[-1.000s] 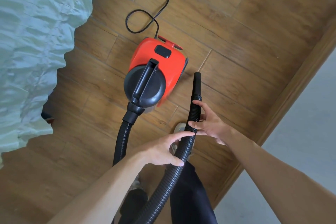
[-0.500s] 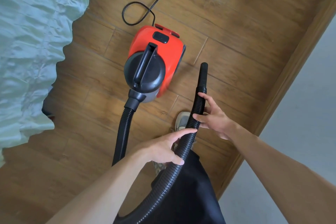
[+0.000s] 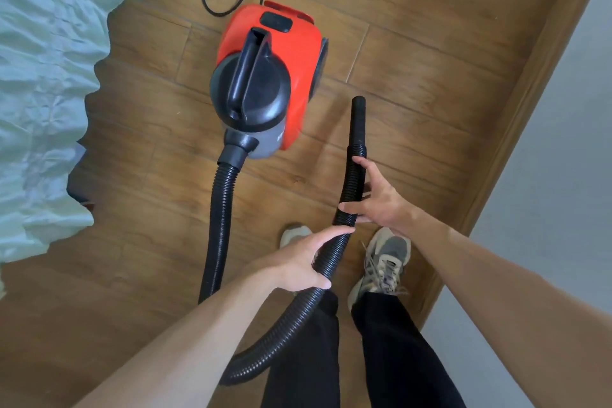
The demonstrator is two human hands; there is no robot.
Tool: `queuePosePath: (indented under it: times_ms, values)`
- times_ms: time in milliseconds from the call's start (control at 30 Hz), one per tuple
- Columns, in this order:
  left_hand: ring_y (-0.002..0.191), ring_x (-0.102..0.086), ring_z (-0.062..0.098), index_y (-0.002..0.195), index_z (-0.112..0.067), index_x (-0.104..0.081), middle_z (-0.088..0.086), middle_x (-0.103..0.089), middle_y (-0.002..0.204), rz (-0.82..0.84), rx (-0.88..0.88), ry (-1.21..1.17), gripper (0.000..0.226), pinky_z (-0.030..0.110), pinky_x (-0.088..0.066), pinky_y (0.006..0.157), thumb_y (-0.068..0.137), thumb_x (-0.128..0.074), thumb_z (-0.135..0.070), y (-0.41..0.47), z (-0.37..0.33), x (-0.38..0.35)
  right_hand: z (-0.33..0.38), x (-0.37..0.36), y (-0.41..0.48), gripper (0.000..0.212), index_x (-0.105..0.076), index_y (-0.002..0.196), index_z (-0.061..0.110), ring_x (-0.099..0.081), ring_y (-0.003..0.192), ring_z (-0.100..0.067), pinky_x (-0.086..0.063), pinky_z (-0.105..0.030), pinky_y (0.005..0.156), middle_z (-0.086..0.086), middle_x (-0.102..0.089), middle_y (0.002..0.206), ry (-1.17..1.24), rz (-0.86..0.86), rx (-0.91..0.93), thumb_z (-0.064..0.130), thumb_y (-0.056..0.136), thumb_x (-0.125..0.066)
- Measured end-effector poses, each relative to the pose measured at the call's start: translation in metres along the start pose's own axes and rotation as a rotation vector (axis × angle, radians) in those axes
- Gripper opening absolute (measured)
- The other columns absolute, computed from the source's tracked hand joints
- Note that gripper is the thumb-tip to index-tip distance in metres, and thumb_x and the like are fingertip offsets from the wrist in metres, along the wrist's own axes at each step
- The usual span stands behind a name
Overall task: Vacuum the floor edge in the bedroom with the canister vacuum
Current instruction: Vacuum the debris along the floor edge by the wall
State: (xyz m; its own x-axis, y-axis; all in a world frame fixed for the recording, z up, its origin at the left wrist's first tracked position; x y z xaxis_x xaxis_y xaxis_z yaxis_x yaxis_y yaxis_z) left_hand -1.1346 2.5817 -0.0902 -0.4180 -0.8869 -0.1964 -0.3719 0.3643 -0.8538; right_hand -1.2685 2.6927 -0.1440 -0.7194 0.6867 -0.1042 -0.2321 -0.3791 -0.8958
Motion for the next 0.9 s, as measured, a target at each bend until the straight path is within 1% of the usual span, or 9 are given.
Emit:
queuePosePath:
  times_ms: [133, 233, 300, 467, 533, 633, 800, 833, 900]
  values:
    - [0.129, -0.050, 0.020, 0.146, -0.059, -0.023, -0.005, -0.038, 0.154, 0.016, 0.011, 0.103, 0.096, 0.041, -0.048, 0.105, 0.086, -0.073, -0.004, 0.025, 0.014, -0.015, -0.024, 0.007, 0.013, 0.100, -0.023, 0.151, 0.042, -0.062, 0.092, -0.022, -0.062, -0.035, 0.067, -0.004, -0.048, 0.107, -0.097, 0.029, -0.043, -0.014, 0.083, -0.069]
    - [0.140, -0.038, 0.020, 0.147, -0.058, -0.021, -0.007, -0.030, 0.159, 0.032, 0.029, 0.120, 0.096, 0.044, -0.040, 0.112, 0.086, -0.075, -0.007, 0.043, 0.022, -0.026, -0.042, 0.014, 0.022, 0.099, -0.021, 0.153, 0.039, -0.061, 0.088, -0.017, -0.060, -0.028, 0.061, -0.002, -0.050, 0.106, -0.145, 0.031, -0.054, -0.014, 0.084, -0.069]
    - [0.142, -0.036, 0.020, 0.146, -0.058, -0.022, -0.006, -0.031, 0.160, 0.034, 0.034, 0.149, 0.096, 0.048, -0.038, 0.114, 0.085, -0.077, -0.009, 0.055, 0.028, -0.030, -0.054, 0.019, 0.029, 0.098, -0.021, 0.152, 0.035, -0.060, 0.089, -0.019, -0.059, -0.027, 0.059, -0.001, -0.049, 0.105, -0.169, 0.024, -0.040, -0.014, 0.083, -0.070]
    - [0.139, -0.040, 0.023, 0.148, -0.054, -0.022, -0.004, -0.036, 0.157, 0.048, 0.055, 0.211, 0.097, 0.049, -0.040, 0.112, 0.082, -0.081, -0.015, 0.079, 0.041, -0.035, -0.078, 0.022, 0.045, 0.099, -0.022, 0.152, 0.033, -0.055, 0.105, -0.022, -0.058, -0.024, 0.064, 0.003, -0.047, 0.109, -0.185, 0.008, 0.015, -0.014, 0.081, -0.072]
    - [0.134, -0.045, 0.023, 0.148, -0.053, -0.024, -0.002, -0.040, 0.153, 0.048, 0.058, 0.197, 0.095, 0.049, -0.043, 0.109, 0.082, -0.081, -0.015, 0.087, 0.048, -0.034, -0.086, 0.021, 0.051, 0.098, -0.023, 0.151, 0.034, -0.056, 0.104, -0.022, -0.058, -0.021, 0.059, -0.001, -0.047, 0.114, -0.156, 0.000, 0.025, -0.015, 0.081, -0.070]
    - [0.121, -0.055, 0.022, 0.146, -0.052, -0.027, -0.001, -0.048, 0.143, 0.043, 0.074, 0.160, 0.091, 0.046, -0.051, 0.101, 0.084, -0.079, -0.012, 0.095, 0.060, -0.032, -0.097, 0.019, 0.060, 0.096, -0.024, 0.150, 0.033, -0.057, 0.102, -0.022, -0.058, -0.020, 0.060, 0.001, -0.048, 0.111, -0.158, -0.035, 0.048, -0.015, 0.081, -0.071]
    - [0.121, -0.055, 0.017, 0.145, -0.053, -0.028, -0.004, -0.049, 0.140, 0.016, 0.072, 0.128, 0.089, 0.039, -0.052, 0.101, 0.085, -0.077, -0.010, 0.097, 0.072, -0.030, -0.108, 0.015, 0.069, 0.097, -0.024, 0.150, 0.033, -0.061, 0.105, -0.028, -0.055, -0.019, 0.068, 0.003, -0.050, 0.109, -0.209, -0.092, 0.080, -0.011, 0.080, -0.075]
    - [0.114, -0.058, 0.014, 0.146, -0.051, -0.028, -0.004, -0.051, 0.135, 0.014, 0.072, 0.124, 0.087, 0.035, -0.054, 0.096, 0.087, -0.075, -0.009, 0.095, 0.071, -0.030, -0.107, 0.014, 0.068, 0.097, -0.024, 0.150, 0.033, -0.061, 0.106, -0.029, -0.056, -0.020, 0.069, 0.003, -0.050, 0.108, -0.216, -0.094, 0.082, -0.011, 0.080, -0.075]
    - [0.085, -0.061, 0.005, 0.148, -0.047, -0.028, -0.004, -0.054, 0.119, 0.002, 0.072, 0.129, 0.081, 0.024, -0.056, 0.078, 0.090, -0.071, -0.010, 0.090, 0.067, -0.028, -0.102, 0.014, 0.063, 0.099, -0.021, 0.152, 0.032, -0.060, 0.108, -0.027, -0.056, -0.024, 0.076, 0.001, -0.050, 0.113, -0.245, -0.096, 0.075, -0.010, 0.080, -0.074]
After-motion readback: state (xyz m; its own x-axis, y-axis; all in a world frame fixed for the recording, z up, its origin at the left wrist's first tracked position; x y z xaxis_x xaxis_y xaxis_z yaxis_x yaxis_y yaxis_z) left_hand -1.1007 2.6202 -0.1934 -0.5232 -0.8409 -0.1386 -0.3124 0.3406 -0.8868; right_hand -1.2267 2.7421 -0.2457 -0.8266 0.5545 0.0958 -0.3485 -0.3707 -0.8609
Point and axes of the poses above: each hand's wrist, its own y-axis towards the middle knuckle, its own x-axis out of the back of the hand, z = x × y, the point moved 4 cm from there along y, towards the middle knuckle
